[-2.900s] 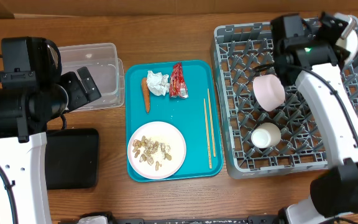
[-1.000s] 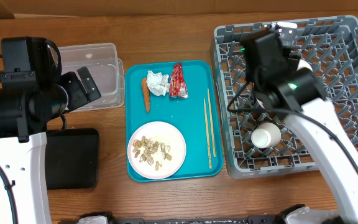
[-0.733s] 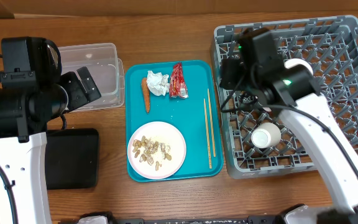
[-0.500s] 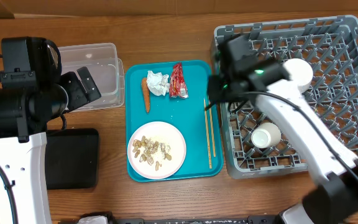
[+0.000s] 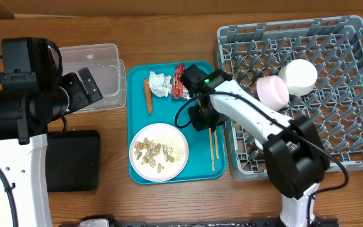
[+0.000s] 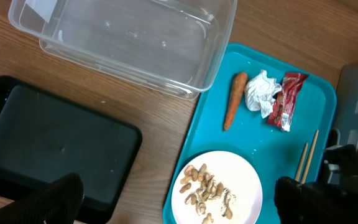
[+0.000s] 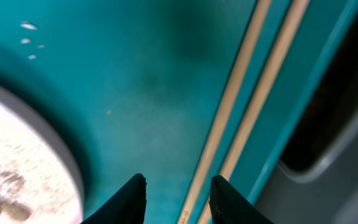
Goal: Sort waste into correct bins and load items into the dishwasher
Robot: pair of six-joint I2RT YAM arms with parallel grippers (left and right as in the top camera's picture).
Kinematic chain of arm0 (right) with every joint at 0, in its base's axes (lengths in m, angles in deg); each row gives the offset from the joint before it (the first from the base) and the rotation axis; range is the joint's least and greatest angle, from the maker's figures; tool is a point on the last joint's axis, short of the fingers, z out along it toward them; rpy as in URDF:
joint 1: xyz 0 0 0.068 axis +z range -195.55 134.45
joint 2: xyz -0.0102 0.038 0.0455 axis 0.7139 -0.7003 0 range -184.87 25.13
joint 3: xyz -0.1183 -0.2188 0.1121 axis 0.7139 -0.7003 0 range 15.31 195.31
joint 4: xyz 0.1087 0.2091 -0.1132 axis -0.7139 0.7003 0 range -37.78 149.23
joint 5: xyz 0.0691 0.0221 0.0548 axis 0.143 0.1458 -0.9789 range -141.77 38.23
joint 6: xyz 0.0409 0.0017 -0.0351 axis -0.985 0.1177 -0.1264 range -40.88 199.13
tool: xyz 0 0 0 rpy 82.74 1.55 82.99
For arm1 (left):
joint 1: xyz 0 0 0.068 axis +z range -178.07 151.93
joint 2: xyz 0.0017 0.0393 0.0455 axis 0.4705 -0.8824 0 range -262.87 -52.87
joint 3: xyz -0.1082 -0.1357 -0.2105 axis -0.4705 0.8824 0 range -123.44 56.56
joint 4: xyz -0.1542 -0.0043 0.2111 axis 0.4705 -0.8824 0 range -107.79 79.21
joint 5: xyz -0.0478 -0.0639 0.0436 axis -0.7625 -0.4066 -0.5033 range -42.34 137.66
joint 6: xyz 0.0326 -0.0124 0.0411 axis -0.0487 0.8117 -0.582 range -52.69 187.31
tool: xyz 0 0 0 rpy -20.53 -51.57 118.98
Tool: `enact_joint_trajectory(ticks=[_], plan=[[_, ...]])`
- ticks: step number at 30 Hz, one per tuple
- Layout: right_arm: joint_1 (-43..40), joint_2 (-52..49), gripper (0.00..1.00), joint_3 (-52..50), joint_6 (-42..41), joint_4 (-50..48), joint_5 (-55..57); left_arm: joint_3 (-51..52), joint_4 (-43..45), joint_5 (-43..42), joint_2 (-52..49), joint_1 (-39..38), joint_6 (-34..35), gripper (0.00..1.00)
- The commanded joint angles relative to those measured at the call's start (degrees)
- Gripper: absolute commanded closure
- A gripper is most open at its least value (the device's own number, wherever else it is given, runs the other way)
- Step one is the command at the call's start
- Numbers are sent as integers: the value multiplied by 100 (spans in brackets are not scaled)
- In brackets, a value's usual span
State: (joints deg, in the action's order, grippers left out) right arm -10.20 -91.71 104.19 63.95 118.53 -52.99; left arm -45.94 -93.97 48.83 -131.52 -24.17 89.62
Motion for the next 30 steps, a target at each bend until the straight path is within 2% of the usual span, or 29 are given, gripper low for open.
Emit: enact_joint_trajectory(ticks=[1,10,14,15,16,18,21,30], plan=[[-2,-210,64,-149,24,-105,72,-48,-17,74,-11,26,-87,0],[-7,-258,64,-726,17,-750,203,-48,-17,74,-11,26,-87,0],[-7,-258,71,-870,48,-752,116,-48,-17,74,-11,26,-90,0],[-4,-258,75,-870,101,-745,28,-48,-17,74,-11,26,-90,0],[13,-256,84,-868,203,-754,-63,-48,-17,74,-11,26,-87,0],[68,-254,90,-828,216,-756,-76,-48,-17,74,-11,26,-87,0],[136,-245,96,-610,216,-651,-74,-48,-17,76,-11,26,-90,0],[125,286,96,833,59,76,-44,-48,-17,74,-11,26,-87,0]])
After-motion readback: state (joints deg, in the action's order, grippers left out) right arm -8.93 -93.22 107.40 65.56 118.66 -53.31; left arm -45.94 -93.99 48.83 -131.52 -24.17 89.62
